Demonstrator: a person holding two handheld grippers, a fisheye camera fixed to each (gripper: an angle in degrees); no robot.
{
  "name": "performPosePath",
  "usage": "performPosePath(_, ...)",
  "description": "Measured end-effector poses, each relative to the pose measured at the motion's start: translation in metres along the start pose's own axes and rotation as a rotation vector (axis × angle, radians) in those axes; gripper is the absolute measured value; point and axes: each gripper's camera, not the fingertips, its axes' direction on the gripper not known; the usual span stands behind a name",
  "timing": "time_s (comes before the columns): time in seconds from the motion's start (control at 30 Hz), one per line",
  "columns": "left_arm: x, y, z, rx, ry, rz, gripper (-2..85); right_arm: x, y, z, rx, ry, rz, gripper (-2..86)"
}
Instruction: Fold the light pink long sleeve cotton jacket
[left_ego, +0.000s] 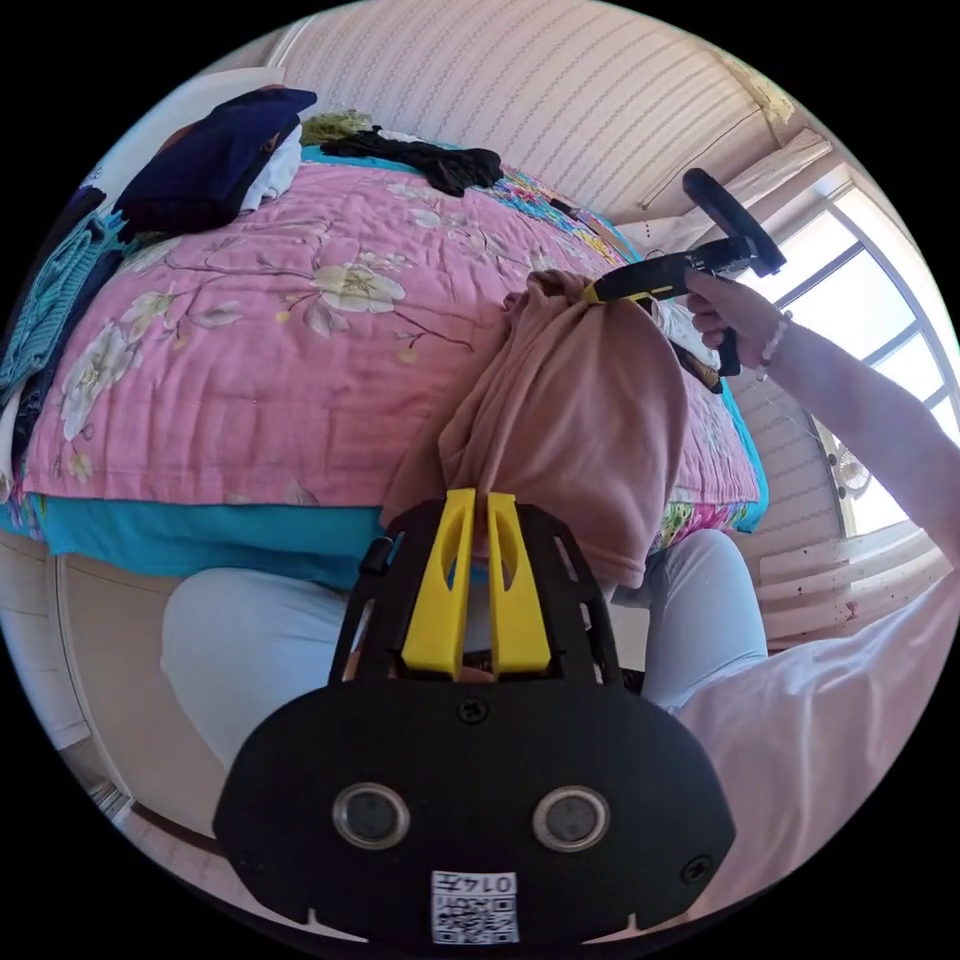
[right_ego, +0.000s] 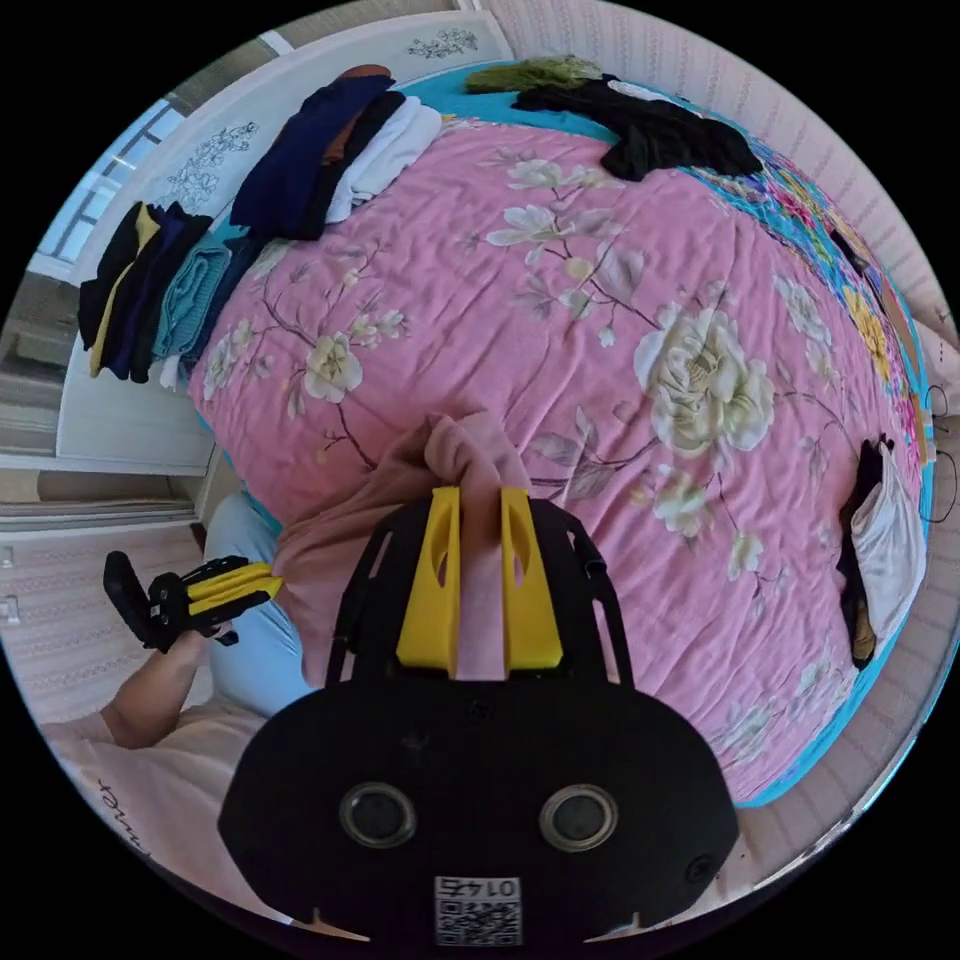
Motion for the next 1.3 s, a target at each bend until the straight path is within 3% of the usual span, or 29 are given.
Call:
performPosePath(0.13,-0.007,-0.008,0.006,-0.026,0.017,-0.019,0.3,0.016,-0.011,0.021,-0.087,-0.054,0.125,7.3)
performPosePath(0.27,-0.028,-0.013,-0.016,-0.027,0.156,-0.097,0.6,0.014,-0.023,-0.020,0.088,-0.264,0.078,8.0)
performPosePath(0.4,-0.048,-0.004,-0.046,0.056,0.225,-0.178,0.0,0.005,-0.031,-0.054,0.155,-0.236,-0.077,11.7)
performPosePath(0.5,-0.042,-0.006,-0.052,0.035,0.111,-0.139,-0.4,0.006,-0.043,-0.065,0.152,-0.261,-0.080,17.1)
performPosePath(0.6,-0.028,-0.008,-0.054,0.054,-0.049,-0.106,0.4,0.002,-0.058,-0.050,0.028,-0.271,-0.075,19.6)
performPosePath(0.73,-0.020,-0.014,-0.041,0.056,-0.053,-0.075,10.1,-0.024,-0.071,-0.014,-0.155,-0.136,-0.151,20.4)
performPosePath(0.83,-0.023,-0.022,-0.034,0.019,-0.088,-0.125,17.2,-0.029,-0.072,-0.007,-0.128,-0.133,-0.174,20.2)
performPosePath(1.3,-0.048,-0.019,-0.077,0.118,0.158,-0.185,18.5,-0.040,-0.057,-0.009,-0.075,-0.152,-0.203,16.7)
